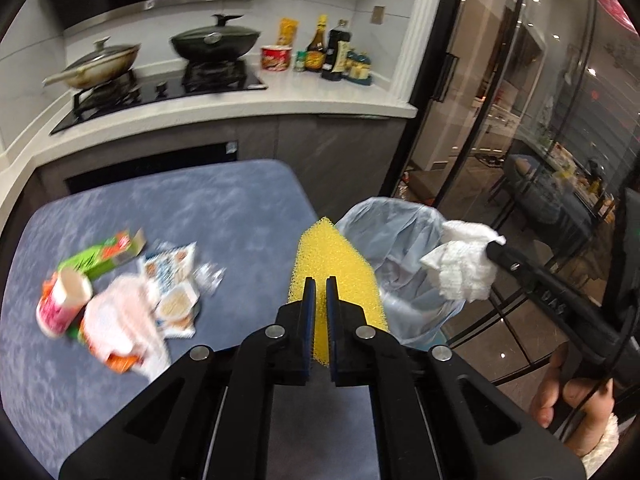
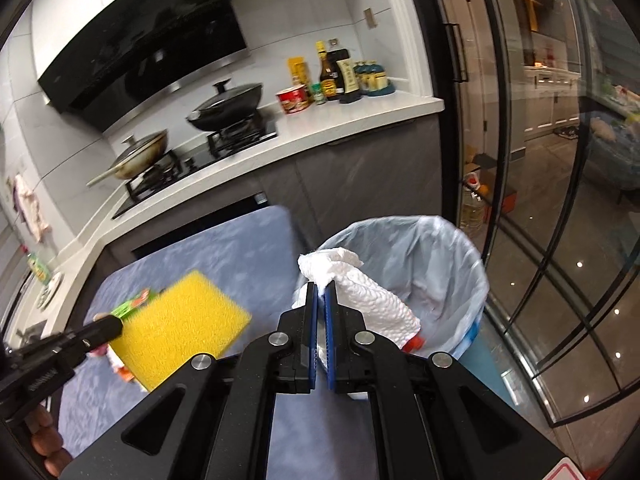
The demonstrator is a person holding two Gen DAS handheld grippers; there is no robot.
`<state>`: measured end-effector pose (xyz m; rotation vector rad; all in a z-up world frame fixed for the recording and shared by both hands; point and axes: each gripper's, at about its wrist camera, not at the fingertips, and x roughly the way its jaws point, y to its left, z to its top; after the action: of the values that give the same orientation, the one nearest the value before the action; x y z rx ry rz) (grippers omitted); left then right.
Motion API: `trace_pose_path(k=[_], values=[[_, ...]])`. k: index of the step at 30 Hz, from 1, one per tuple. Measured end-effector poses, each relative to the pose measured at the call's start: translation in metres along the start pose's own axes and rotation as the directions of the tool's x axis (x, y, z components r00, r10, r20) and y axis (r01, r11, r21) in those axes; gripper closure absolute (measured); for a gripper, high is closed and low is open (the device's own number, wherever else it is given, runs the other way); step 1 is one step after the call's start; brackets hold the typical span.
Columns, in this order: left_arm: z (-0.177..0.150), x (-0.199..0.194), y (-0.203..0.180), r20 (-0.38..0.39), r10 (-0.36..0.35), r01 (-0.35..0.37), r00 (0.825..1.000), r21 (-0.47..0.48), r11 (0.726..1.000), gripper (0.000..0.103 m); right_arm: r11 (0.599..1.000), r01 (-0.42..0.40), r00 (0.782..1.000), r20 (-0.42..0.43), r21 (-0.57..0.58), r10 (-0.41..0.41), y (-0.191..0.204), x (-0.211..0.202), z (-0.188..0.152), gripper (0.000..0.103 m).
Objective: Collect trash
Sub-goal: 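Carry the sponge and paper towel over the bin and release both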
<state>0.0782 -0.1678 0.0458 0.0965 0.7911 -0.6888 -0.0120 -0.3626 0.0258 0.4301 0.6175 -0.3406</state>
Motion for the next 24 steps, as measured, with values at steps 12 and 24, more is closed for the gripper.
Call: trace_pose_path(k=[12, 24], values=[[0.041, 0.116, -0.06, -0.085, -0.111, 0.113, 0.99, 0.022, 0.993, 0.098, 0.996, 0.07, 0.992, -0.107, 0.054, -0.064, -0.063, 0.074, 0.008, 0.092], [0.034, 0.117, -0.059, -0.034, -0.02, 0.02, 0.999, 0.006, 1.0, 0.053, 0.996, 0.079, 0.996, -0.046, 0.039, -0.078, -0.055, 0.05, 0.009, 0.067]])
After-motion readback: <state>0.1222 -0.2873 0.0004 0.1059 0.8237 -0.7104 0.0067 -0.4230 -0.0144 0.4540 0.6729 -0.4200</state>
